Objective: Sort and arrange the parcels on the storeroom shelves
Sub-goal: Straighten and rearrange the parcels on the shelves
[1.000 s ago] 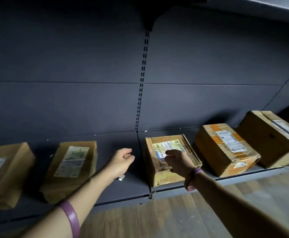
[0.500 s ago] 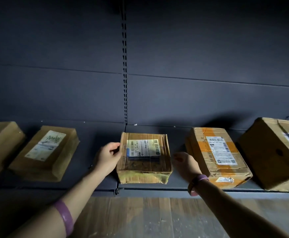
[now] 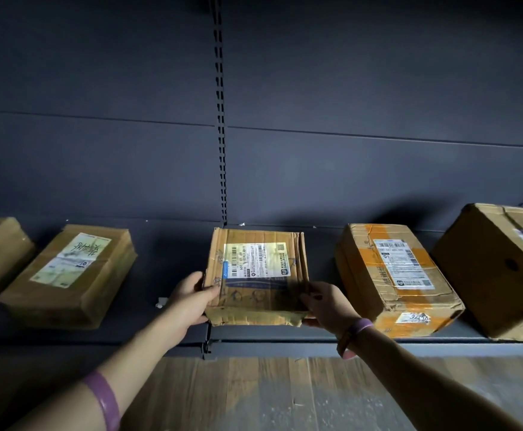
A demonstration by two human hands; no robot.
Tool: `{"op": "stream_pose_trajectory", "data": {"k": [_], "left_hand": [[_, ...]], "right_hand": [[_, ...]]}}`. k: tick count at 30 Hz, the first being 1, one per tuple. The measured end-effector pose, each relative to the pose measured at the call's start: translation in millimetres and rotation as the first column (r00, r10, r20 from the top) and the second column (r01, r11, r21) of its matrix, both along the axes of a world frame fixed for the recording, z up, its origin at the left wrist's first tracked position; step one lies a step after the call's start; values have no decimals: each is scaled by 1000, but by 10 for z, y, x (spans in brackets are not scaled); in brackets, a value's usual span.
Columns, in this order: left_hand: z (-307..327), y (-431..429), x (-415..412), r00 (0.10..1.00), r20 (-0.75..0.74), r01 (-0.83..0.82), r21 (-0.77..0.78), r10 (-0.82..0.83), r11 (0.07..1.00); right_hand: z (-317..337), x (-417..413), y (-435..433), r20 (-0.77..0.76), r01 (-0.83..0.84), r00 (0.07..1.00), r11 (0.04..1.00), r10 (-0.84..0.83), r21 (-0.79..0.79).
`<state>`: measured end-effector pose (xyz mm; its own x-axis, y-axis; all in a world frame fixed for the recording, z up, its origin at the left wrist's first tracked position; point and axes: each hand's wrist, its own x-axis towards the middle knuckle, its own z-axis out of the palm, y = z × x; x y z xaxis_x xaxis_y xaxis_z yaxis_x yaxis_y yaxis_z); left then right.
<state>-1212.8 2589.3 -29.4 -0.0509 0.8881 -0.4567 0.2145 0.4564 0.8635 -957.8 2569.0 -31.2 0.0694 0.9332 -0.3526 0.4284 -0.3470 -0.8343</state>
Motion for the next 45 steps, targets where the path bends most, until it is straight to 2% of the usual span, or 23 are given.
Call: {"op": "stream_pose_trajectory", "data": {"k": [3,7,13,18,21,29,33,35,38,41,45], "left_hand": [[38,-9,-54,1000,-1,-5,35,5,999],[65,-3,-47,1000,-28,-10,80,13,997],[35,-19,-49,1000,-7,-2,96,2,995],[16,-4,-56,998,45,-44,140,39,989],[-14,-13,-23,996,48,-80,112,75,990],[-112,-7,36,998,-52,26,56,-23,998],[-83,9,39,996,-82,29,42,-25,999],[9,48,49,984,-175,-2,105,20,994],[303,126,186,989,-109,-62,298,99,952],[576,104,593,994,-89,88,366,-59,926],[716,-29,1400,977,-54,214,331,-208,919]], "right_hand": [[-10,21,-34,-58,52,997,999,-52,2],[-29,26,-36,-43,98,994,994,-96,52],[-59,48,-62,-11,75,997,993,-74,92],[-29,28,-36,-82,76,995,986,-65,147],[-34,21,-40,-50,42,998,987,-34,154],[-104,13,-47,-2,14,1000,994,-14,109],[-94,4,-32,59,-17,998,997,12,80],[-15,35,11,152,-45,988,994,30,100],[199,149,56,206,4,978,984,-41,177],[477,350,31,216,47,973,982,-86,181],[741,814,-90,170,90,979,983,-117,159]]}}
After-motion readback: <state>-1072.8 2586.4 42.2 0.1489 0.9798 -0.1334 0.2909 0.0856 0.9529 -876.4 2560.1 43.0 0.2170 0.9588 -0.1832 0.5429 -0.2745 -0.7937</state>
